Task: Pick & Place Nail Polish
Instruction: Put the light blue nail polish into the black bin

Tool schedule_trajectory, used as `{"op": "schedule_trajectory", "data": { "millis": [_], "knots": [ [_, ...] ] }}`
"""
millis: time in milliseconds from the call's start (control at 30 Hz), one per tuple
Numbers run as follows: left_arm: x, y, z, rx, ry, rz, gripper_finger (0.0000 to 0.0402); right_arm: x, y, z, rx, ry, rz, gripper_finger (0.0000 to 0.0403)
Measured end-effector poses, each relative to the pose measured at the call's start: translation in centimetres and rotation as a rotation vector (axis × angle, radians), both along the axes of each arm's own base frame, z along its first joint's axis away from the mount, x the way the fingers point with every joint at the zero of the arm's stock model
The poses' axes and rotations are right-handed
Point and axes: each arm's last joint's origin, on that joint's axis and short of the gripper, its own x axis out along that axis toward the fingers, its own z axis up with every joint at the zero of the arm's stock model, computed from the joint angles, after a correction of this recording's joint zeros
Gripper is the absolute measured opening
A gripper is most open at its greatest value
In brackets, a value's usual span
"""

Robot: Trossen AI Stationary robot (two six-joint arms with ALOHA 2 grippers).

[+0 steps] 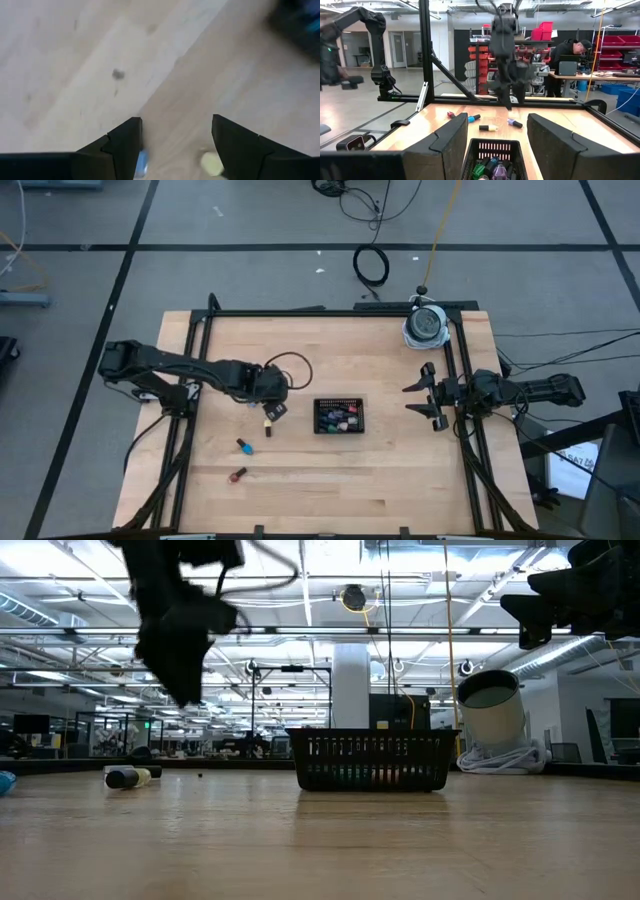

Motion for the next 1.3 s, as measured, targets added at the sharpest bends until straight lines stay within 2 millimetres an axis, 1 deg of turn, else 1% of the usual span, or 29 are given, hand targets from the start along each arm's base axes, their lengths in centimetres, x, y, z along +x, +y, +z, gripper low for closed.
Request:
{"op": "schedule_trajectory", "data": {
  "millis": [200, 333, 467, 733, 1133, 1300],
  "knots": [
    [-2.2, 1.0, -3.6, -0.067, 0.111, 0.144, 0.0237, 0.0, 0.0, 0.0, 0.000, 0.000, 0.000, 0.0193],
    [-3.2, 1.8, -4.9, -0.073, 0.154, 0.194, 0.0237, 0.0, 0.0, 0.0, 0.000, 0.000, 0.000, 0.0192],
    [-3.4, 2.6, -6.1, -0.109, 0.129, 0.190, 0.0237, 0.0, 0.0, 0.0, 0.000, 0.000, 0.000, 0.0194],
    [-4.1, 3.3, -7.4, -0.157, 0.134, 0.155, 0.0237, 0.0, 0.0, 0.0, 0.000, 0.000, 0.000, 0.0193],
    [-5.1, 3.2, -8.7, -0.176, 0.142, 0.172, 0.0237, 0.0, 0.0, 0.0, 0.000, 0.000, 0.000, 0.0194],
    [-5.0, 3.2, -8.8, -0.184, 0.133, 0.116, 0.0237, 0.0, 0.0, 0.0, 0.000, 0.000, 0.000, 0.0193]
  ]
}}
